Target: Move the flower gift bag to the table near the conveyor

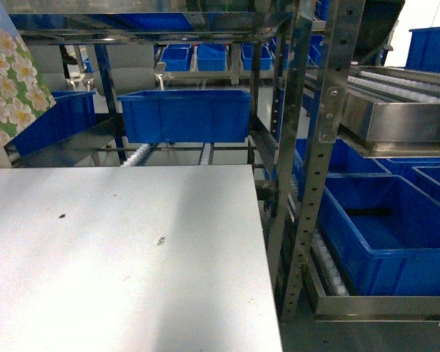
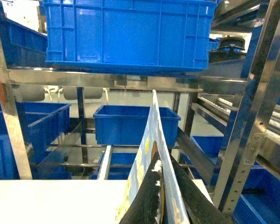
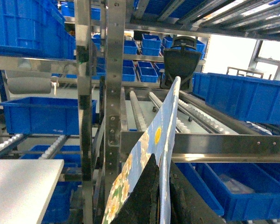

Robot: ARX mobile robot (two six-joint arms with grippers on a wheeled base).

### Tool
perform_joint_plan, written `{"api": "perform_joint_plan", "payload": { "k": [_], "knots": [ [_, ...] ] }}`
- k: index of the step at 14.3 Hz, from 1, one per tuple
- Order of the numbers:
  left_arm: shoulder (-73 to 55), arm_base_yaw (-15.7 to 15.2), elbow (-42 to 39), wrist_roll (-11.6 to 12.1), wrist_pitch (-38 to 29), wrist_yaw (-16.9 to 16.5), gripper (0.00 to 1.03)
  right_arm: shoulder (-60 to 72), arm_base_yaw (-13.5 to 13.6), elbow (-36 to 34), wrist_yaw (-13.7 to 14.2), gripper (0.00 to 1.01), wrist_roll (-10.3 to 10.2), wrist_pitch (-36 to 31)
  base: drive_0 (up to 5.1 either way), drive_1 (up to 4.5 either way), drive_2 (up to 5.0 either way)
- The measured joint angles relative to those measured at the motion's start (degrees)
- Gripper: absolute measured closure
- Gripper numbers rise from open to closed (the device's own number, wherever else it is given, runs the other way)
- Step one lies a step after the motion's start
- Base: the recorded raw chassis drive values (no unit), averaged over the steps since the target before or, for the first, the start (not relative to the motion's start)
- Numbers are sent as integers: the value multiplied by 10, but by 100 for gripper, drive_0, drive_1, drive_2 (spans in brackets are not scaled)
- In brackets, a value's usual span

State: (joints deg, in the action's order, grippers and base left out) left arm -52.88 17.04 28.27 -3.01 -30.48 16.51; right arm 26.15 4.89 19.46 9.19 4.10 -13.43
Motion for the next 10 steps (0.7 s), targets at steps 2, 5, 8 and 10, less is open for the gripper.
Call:
{"api": "perform_joint_plan", "payload": {
  "k": [2,5,8,10],
  "knots": [
    [0,0,0,0,0,0,101,0,0,0,0,98,0,0,-475,99,369],
    [0,0,0,0,0,0,101,0,0,0,0,98,0,-1,-477,128,357],
    [0,0,0,0,0,0,101,0,0,0,0,98,0,-1,-489,213,272],
    [0,0,0,0,0,0,101,0,0,0,0,98,0,-1,-480,257,257]
  ]
}}
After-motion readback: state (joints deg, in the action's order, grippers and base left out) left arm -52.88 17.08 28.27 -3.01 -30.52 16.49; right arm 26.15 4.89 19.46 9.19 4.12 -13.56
